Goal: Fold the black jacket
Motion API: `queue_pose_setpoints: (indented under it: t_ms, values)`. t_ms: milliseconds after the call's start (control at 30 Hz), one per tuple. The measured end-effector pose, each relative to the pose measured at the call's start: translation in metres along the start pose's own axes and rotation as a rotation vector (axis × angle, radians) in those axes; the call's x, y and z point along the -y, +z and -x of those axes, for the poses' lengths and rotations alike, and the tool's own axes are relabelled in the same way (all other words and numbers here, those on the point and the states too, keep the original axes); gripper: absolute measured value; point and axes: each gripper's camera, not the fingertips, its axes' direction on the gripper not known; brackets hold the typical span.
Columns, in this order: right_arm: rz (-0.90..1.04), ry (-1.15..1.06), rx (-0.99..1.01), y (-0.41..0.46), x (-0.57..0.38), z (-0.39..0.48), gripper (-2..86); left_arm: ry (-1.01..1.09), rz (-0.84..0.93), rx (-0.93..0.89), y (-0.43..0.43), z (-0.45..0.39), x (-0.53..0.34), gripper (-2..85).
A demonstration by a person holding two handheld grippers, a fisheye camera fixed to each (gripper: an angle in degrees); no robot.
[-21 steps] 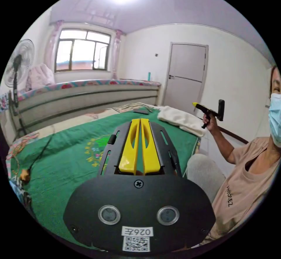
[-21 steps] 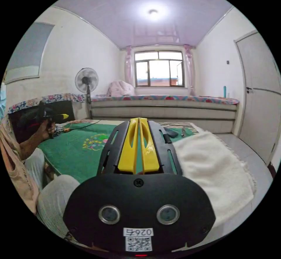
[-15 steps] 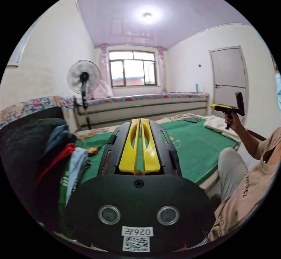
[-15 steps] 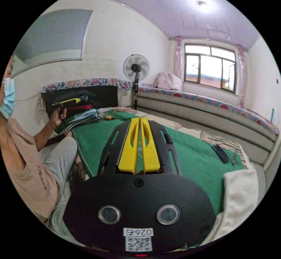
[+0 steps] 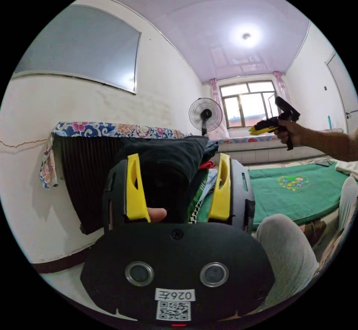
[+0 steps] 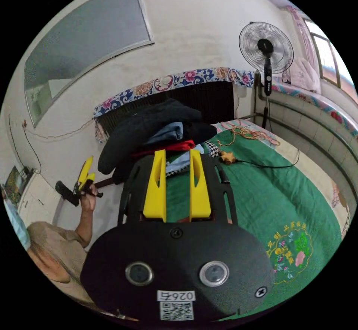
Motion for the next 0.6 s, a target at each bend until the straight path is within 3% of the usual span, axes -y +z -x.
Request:
queue_pose_setpoints:
  t_ms: [100,333,467,600]
  values:
    - [0.012,0.102,0.119,0.063,0.038,-0.014,11.2,0.085,0.07,0.012,0.009,-0.008,-0.001,25.0]
    - [0.052,0.316,0.117,0.185,0.097,-0.06,14.2,0.084,0.095,-0.105,0.011,-0.001,0.011,24.9]
    - [0.046,0.49,0.316,0.254,0.112,-0.1,16.7,0.119,0.149,0.012,0.009,-0.002,0.023,17.0]
    - [0.059,0.53,0.514,0.306,0.127,-0.114,15.3,0.192,0.195,0.046,0.005,-0.008,0.033,14.9]
